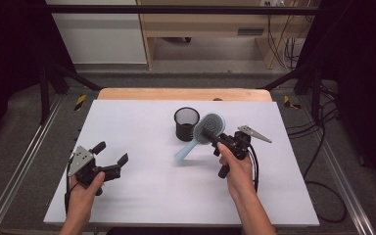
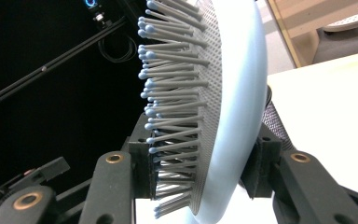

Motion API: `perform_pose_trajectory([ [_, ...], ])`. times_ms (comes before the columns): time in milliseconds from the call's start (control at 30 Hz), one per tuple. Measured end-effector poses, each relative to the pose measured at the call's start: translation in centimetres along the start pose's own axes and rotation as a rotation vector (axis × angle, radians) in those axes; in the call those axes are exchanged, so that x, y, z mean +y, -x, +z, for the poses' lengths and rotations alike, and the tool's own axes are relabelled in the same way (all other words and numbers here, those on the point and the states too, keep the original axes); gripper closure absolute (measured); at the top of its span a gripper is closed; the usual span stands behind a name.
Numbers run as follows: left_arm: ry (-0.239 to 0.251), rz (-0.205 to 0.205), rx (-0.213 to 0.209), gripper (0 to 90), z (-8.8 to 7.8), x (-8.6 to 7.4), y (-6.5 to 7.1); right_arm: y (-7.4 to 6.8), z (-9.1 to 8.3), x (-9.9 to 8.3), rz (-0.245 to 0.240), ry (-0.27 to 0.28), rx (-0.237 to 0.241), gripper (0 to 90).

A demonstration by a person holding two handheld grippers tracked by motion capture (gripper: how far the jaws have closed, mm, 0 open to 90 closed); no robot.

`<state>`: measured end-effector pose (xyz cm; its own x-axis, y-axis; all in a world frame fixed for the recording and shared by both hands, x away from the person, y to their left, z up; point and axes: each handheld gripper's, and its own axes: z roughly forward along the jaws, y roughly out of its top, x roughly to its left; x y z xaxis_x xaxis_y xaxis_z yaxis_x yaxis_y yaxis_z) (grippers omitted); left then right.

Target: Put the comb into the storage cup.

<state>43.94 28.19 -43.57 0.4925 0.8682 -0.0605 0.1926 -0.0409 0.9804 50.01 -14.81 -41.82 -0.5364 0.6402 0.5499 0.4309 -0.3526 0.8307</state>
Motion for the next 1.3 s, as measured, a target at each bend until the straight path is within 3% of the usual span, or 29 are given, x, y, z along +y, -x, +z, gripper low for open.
perform_pose_trajectory([
  [100, -0.016, -0.006, 0.022, 4.0, 0.2, -0.5, -0.3, -0.1, -0.1, 0.7, 0.0, 0.002, -0.006, 55.1],
  [167, -0.029, 0.02, 0.034, 3.9, 0.3, -0.6, -0.2, -0.2, -0.1, 1.2, -0.002, 0.007, 0.001, 55.0],
  [267, -0.03, 0.025, 0.032, 3.2, 0.3, -0.7, -0.2, -0.5, -0.1, 2.0, -0.009, 0.0, -0.003, 54.9],
  [500, -0.013, 0.036, 0.052, 3.0, 0.2, -0.7, -0.3, -1.4, 0.1, 3.5, -0.02, -0.001, 0.001, 54.8],
  [700, 0.007, 0.04, 0.108, 3.8, 0.0, -0.8, -0.7, -2.7, 0.9, 4.7, -0.04, -0.01, 0.012, 54.7],
  [967, 0.004, 0.032, 0.119, 3.8, -0.2, -0.8, -1.1, -4.2, 2.3, 6.6, -0.045, -0.004, 0.014, 54.6],
  [1300, -0.011, 0.036, 0.118, 3.8, 0.0, -0.9, -1.0, -4.1, 4.5, 9.6, -0.045, 0.014, -0.008, 54.6],
])
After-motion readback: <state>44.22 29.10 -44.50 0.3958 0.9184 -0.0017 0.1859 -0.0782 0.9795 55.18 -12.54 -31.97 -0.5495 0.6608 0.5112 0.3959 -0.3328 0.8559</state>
